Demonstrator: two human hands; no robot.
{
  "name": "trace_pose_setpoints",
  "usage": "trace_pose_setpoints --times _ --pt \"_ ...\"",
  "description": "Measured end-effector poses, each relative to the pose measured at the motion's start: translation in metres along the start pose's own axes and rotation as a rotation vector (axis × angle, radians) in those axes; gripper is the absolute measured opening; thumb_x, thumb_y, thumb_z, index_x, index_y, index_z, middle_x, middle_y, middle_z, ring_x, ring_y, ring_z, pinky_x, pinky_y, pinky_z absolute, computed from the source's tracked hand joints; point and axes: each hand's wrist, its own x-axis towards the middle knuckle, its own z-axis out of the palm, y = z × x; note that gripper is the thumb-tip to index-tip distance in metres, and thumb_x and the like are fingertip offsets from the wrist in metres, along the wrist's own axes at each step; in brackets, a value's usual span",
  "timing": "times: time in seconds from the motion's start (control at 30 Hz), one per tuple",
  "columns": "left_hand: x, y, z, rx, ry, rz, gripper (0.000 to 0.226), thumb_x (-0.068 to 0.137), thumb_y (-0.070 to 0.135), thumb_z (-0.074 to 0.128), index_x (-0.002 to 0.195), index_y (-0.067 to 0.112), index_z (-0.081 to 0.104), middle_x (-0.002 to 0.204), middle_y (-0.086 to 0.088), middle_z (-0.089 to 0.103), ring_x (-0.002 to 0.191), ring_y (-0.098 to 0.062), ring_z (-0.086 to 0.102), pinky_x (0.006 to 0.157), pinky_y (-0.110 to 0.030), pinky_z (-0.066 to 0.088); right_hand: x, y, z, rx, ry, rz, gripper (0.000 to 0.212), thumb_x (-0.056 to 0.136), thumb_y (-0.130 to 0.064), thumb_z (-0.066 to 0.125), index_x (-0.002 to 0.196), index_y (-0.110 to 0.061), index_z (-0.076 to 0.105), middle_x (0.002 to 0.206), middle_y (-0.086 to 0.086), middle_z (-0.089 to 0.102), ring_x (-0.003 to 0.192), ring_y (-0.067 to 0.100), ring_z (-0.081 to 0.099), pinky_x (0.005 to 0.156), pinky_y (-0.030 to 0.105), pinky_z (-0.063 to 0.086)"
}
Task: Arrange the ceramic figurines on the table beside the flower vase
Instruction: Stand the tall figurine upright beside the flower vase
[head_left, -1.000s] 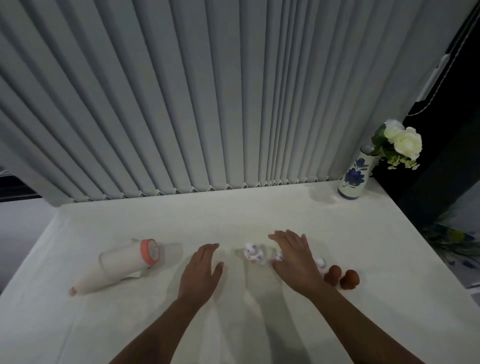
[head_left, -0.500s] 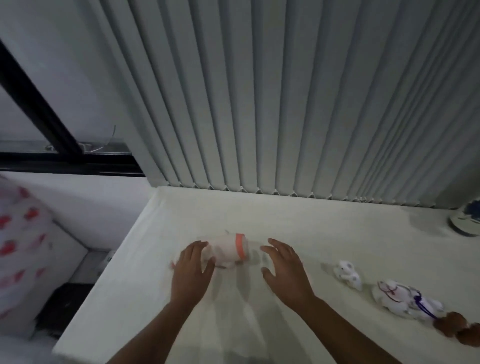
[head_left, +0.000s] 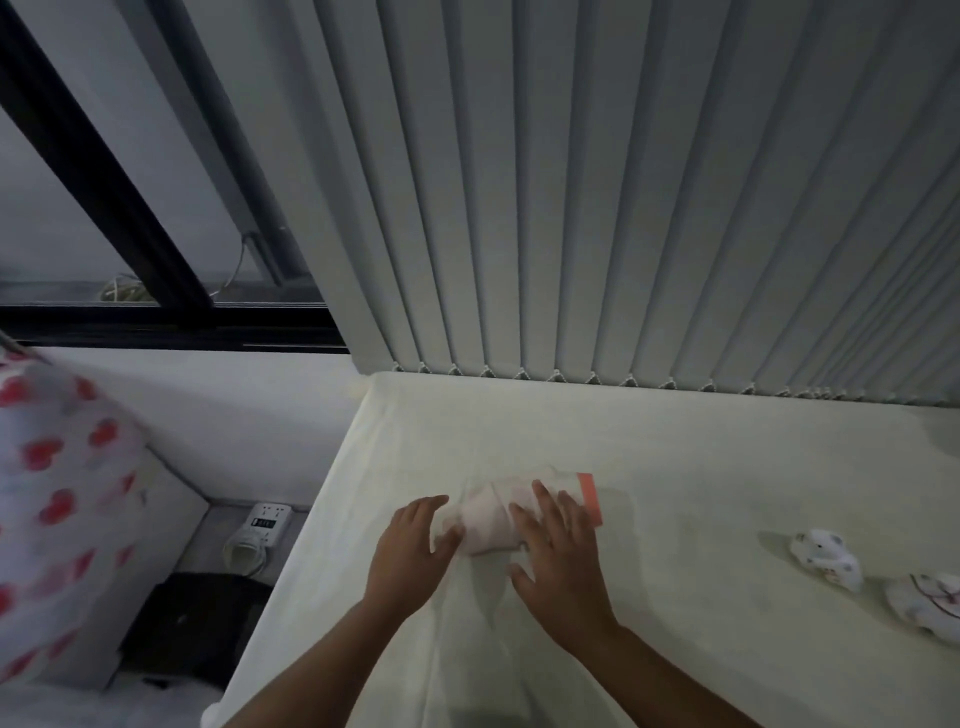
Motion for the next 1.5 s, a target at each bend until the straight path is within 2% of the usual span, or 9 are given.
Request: trace_pose_setpoints --times 0.07,0.27,0.37,0.5,0.67,0.8,1.0,1.3,1.5 --pt "0.003 -0.009 -0.003 -0.002 -0.045 0.032 0.048 0.09 0.049 0.051 0.132 0.026 0.047 0.135 0.007 0.054 0.124 -0.015 0.048 0.101 -0.029 0.041 0.001 -0.01 0.012 -0.017 -0.011 0.021 0.075 0.065 -0.031 0.077 0.133 -0.025 0.046 0.149 0.012 0.041 0.135 0.033 0.026 0.117 0.049 0.02" --pt "0.034 -0.021 -0.02 0.027 -0.227 0.114 0.052 0.09 0.047 0.05 0.138 0.03 0.037 0.14 0.007 0.048 0.126 -0.016 0.044 0.103 -0.031 0.04 0.021 -0.018 0.026 -0.099 -0.073 0.018 0.086 0.063 -0.04 0.078 0.139 -0.028 0.039 0.151 0.012 0.037 0.137 0.036 0.025 0.112 0.055 0.028" --pt "0.043 -0.027 -0.024 0.077 -0.299 0.165 0.056 0.091 0.049 0.047 0.141 0.031 0.031 0.142 0.006 0.046 0.128 -0.016 0.043 0.103 -0.031 0.039 0.029 -0.012 0.027 -0.137 -0.089 -0.023 0.089 0.065 -0.054 0.073 0.142 -0.028 0.036 0.153 0.011 0.033 0.14 0.036 0.023 0.118 0.052 0.018" --pt "0.052 -0.036 -0.03 0.141 -0.359 0.203 0.06 0.091 0.055 0.042 0.144 0.033 0.026 0.144 0.006 0.045 0.131 -0.016 0.042 0.106 -0.032 0.038 0.049 -0.007 0.024 -0.132 -0.11 -0.078 0.084 0.07 -0.068 0.054 0.142 -0.03 0.035 0.155 0.01 0.031 0.142 0.034 0.014 0.115 0.049 0.009" --pt "0.052 -0.041 -0.037 0.196 -0.418 0.323 0.08 0.083 0.065 0.049 0.147 0.033 0.013 0.142 0.005 0.047 0.126 -0.016 0.045 0.1 -0.031 0.041 0.066 0.001 0.017 -0.137 -0.146 -0.083 0.083 0.069 -0.068 0.059 0.141 -0.035 0.034 0.154 0.008 0.033 0.142 0.034 0.014 0.114 0.059 0.023" --pt "0.051 -0.049 -0.036 0.199 -0.427 0.412 0.096 0.078 0.064 0.055 0.148 0.032 -0.002 0.14 0.001 0.047 0.121 -0.019 0.048 0.096 -0.031 0.044 0.075 0.008 0.012 -0.091 -0.127 -0.105 0.081 0.07 -0.069 0.059 0.14 -0.038 0.035 0.154 0.006 0.032 0.142 0.032 0.013 0.115 0.056 0.02" --pt "0.075 -0.044 -0.024 0.14 -0.191 0.591 0.082 0.078 0.06 0.055 0.143 0.019 0.028 0.121 -0.001 0.065 0.097 -0.016 0.064 0.071 -0.024 0.052 0.095 0.024 0.007 -0.014 -0.149 -0.068 0.081 0.071 -0.079 0.049 0.139 -0.038 0.037 0.152 0.008 0.036 0.14 0.035 0.021 0.116 0.052 0.021" --pt "0.077 -0.044 -0.011 0.08 -0.221 0.565 0.077 0.082 0.07 0.038 0.143 0.023 0.028 0.116 0.001 0.066 0.099 -0.012 0.056 0.075 -0.022 0.047 0.076 0.027 0.018 0.111 -0.19 0.017 0.079 0.078 -0.078 0.036 0.143 -0.034 0.032 0.158 -0.002 0.024 0.147 0.025 0.01 0.119 0.044 0.01" --pt "0.087 -0.021 -0.014 -0.126 -0.238 0.317 0.073 0.081 0.056 0.06 0.142 0.034 0.028 0.13 0.005 0.057 0.115 -0.015 0.053 0.089 -0.027 0.046 0.091 0.027 0.001 0.304 -0.167 0.143 0.077 0.078 -0.071 0.038 0.143 -0.03 0.038 0.154 -0.008 0.031 0.146 0.016 0.014 0.117 0.029 0.011"
